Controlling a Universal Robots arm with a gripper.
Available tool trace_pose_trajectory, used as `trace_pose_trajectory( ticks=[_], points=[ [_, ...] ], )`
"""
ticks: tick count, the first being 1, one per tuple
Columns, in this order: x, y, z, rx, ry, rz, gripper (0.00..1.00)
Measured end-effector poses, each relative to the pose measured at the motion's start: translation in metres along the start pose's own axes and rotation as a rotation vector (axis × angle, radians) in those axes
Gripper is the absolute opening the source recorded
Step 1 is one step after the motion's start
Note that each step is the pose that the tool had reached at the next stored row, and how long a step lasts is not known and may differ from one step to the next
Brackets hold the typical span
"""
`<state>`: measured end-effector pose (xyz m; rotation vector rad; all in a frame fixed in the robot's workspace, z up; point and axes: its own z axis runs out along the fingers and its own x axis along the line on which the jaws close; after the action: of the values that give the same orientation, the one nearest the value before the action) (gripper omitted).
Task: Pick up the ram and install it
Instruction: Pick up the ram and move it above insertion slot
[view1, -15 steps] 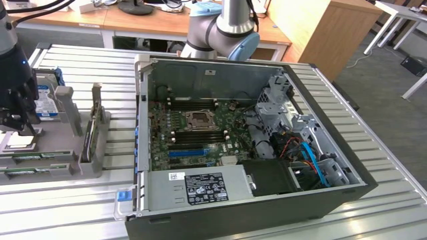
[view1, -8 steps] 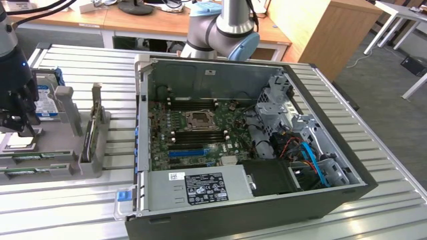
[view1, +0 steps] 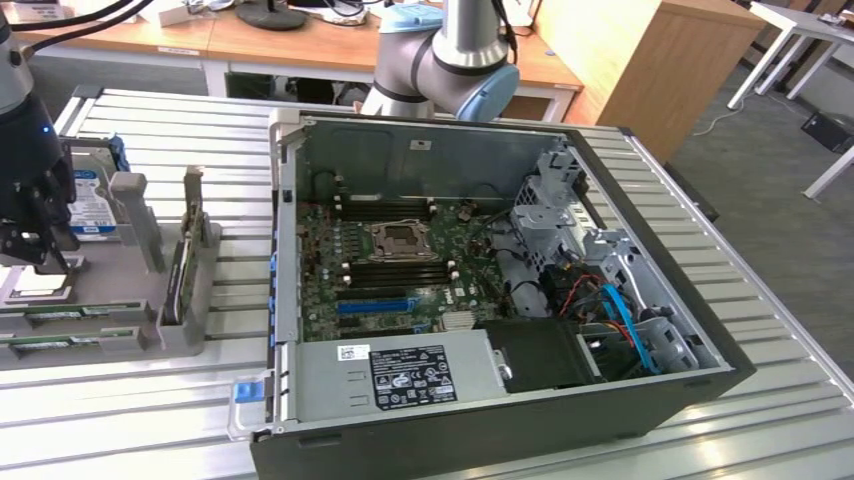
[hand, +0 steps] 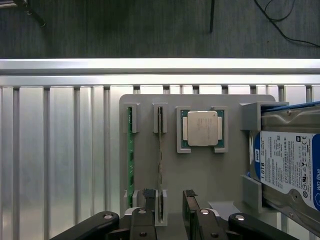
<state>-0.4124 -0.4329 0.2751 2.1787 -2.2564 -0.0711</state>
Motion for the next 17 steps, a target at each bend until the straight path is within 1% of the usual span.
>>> trace_pose_trajectory(
  ticks=[17],
  points=[
    [0.0053, 0.0007, -0.0001, 0.0001, 0.0000, 0.000, 0.35]
  ],
)
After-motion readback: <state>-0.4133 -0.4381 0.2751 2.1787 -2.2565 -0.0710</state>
